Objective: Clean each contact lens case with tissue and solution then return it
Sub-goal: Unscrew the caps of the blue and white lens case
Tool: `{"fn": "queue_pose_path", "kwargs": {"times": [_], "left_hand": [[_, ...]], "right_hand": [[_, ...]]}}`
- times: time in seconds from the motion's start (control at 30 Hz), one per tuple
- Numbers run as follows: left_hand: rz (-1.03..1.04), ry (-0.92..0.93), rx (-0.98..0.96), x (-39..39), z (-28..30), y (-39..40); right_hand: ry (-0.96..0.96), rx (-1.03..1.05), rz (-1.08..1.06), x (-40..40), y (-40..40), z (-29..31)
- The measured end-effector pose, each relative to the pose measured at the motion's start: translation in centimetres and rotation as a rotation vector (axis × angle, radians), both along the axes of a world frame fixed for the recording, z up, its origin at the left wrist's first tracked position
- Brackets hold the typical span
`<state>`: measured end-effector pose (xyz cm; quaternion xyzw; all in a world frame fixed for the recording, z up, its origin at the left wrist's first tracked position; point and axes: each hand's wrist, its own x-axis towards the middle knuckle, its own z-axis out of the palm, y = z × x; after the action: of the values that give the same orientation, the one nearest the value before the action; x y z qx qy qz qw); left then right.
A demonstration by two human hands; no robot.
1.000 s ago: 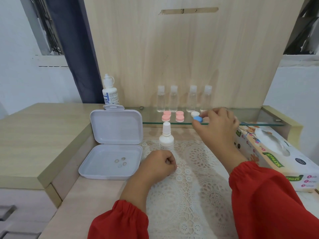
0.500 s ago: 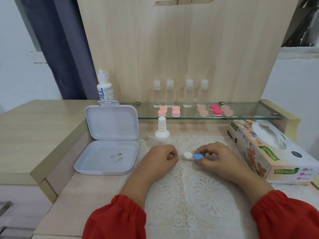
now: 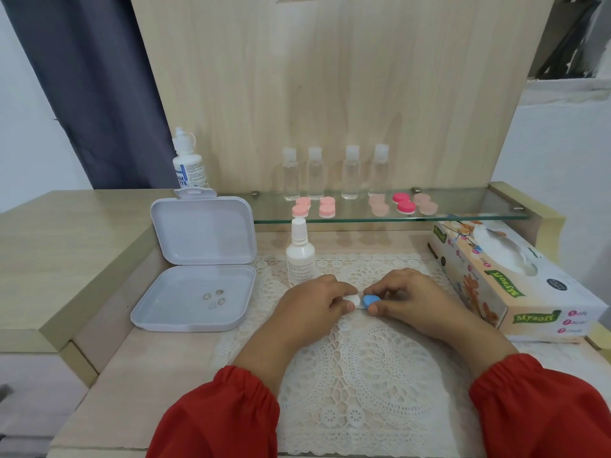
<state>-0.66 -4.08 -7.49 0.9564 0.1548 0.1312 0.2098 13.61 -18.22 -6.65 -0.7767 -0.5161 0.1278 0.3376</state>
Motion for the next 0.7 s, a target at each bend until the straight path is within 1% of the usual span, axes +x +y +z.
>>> {"fn": "queue_pose_path", "kwargs": {"times": [0.13, 0.4, 0.47, 0.53, 0.63, 0.67, 0.7], "left_hand": [[0.022, 0.031, 0.012, 0.2, 0.3, -0.3], [0.081, 0.081, 0.101, 0.5, 0.7, -1.1], [0.095, 0.074, 0.091, 0.5, 0.6, -1.1], [0.093, 0.064, 0.005, 0.3, 0.4, -0.8], [0.05, 0.004, -0.277, -0.3, 0.1, 0.1], [0.025, -0.016, -0.307, -0.4, 0.1, 0.4], [0.006, -0.028, -0.294, -0.4, 0.0, 0.5]], "right_hand": [[0.117, 0.038, -0.014, -0.1, 0.1, -0.1], [0.16, 0.041, 0.013, 0.2, 0.2, -0.2], [0.169, 0.049, 0.009, 0.2, 0.2, -0.4], [0.176, 0.045, 0.005, 0.3, 0.1, -0.4], [0.179, 0.04, 0.002, 0.4, 0.2, -0.5], [0.173, 0.04, 0.003, 0.4, 0.3, -0.5], [0.166, 0.04, 0.005, 0.4, 0.3, -0.5]]}}
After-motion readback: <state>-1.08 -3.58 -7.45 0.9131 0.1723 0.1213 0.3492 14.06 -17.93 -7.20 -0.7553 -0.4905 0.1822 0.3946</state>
